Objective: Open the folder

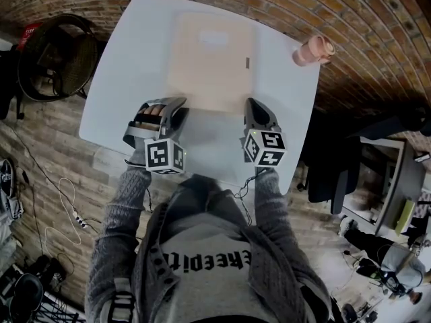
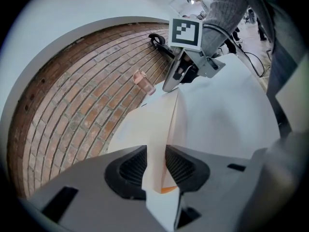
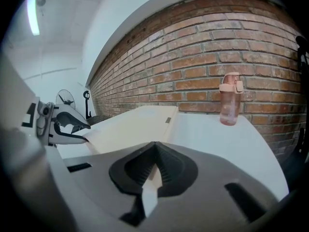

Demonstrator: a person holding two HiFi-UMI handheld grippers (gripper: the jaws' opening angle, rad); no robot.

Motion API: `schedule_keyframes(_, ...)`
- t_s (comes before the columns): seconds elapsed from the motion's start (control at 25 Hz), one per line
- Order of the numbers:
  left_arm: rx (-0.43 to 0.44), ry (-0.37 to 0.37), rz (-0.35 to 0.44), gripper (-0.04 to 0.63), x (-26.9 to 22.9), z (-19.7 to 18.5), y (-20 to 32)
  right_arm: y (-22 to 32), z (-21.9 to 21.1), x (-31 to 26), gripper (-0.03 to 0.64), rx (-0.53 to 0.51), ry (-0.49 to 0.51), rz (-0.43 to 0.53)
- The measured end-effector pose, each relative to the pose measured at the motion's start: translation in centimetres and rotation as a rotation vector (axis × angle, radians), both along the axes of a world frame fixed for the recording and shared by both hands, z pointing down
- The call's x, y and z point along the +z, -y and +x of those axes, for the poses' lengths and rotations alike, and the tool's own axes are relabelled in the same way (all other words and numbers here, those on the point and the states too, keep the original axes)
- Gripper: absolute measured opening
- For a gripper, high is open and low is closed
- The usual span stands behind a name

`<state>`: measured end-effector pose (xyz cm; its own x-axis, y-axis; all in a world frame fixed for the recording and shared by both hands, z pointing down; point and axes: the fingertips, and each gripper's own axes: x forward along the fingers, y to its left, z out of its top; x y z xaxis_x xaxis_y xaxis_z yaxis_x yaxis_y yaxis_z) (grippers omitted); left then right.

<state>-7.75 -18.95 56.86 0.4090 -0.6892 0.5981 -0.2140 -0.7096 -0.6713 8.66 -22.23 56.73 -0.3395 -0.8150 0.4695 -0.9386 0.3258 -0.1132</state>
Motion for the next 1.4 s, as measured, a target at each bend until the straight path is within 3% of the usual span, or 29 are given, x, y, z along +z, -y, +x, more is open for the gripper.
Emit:
schedule_keyframes(0.52, 0.042, 0.013, 0.021, 0.107, -0.2, 2.2, 0.3, 0.0, -0.3, 0.5, 0.003, -0.008, 0.028, -0.029)
schedule_keyframes(1.08, 0.026, 0.008, 0.022, 0.057, 0.1, 2.8, 0.0, 0.2, 0.7, 0.8, 0.003, -0.010, -0.036, -0.063)
schedule_keyframes(1.2, -0.003, -0.049, 0.031, 0.048, -0.3, 2.7, 0.2, 0.2, 0.6, 0.9, 0.003, -0.020, -0.028, -0.077)
schedule_keyframes(1.4, -0.078, -0.219, 0.011, 0.038, -1.9, 2.4, 0.5, 0.2, 0.8, 1.0, 0.002, -0.018, -0.028, -0.107)
